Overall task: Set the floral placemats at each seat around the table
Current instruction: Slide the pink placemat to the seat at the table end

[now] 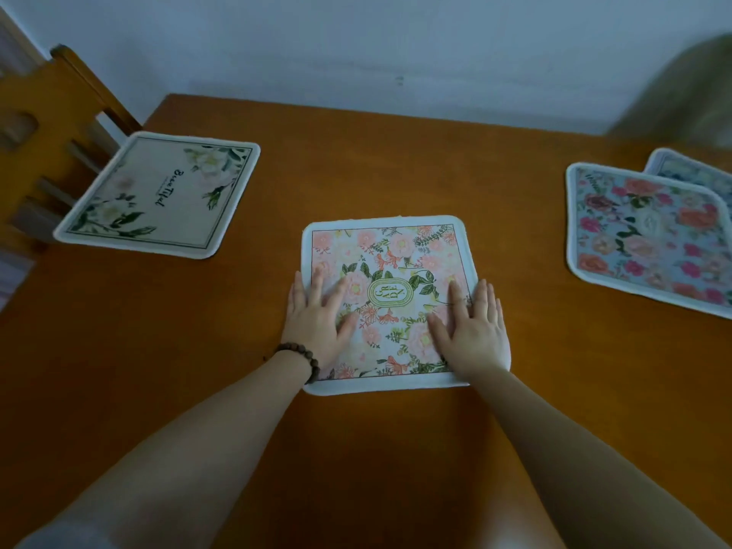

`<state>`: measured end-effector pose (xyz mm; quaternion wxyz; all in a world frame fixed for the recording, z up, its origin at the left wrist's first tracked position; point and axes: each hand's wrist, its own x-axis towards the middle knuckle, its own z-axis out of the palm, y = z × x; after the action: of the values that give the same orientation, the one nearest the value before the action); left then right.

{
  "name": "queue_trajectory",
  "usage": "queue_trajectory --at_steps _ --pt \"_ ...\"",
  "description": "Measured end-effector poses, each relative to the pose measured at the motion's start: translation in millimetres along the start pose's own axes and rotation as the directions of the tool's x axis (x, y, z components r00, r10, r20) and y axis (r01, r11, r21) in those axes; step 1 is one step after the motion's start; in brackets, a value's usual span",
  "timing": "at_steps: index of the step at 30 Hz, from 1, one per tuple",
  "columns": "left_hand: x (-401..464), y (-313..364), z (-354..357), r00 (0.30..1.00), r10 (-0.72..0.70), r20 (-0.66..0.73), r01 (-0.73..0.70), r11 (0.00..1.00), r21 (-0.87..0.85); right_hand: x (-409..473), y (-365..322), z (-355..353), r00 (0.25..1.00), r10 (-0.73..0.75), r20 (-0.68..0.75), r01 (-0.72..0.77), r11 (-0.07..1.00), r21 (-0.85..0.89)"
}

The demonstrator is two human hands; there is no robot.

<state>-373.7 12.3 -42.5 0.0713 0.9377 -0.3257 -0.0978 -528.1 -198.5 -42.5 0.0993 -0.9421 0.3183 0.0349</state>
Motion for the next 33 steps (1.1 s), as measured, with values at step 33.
queue_trajectory --at_steps 33 --pt "-237 20 36 0.935 -0.348 0.066 0.346 0.938 0.033 -33 -88 3 0.906 -0.395 0.153 0.412 0.906 -0.099"
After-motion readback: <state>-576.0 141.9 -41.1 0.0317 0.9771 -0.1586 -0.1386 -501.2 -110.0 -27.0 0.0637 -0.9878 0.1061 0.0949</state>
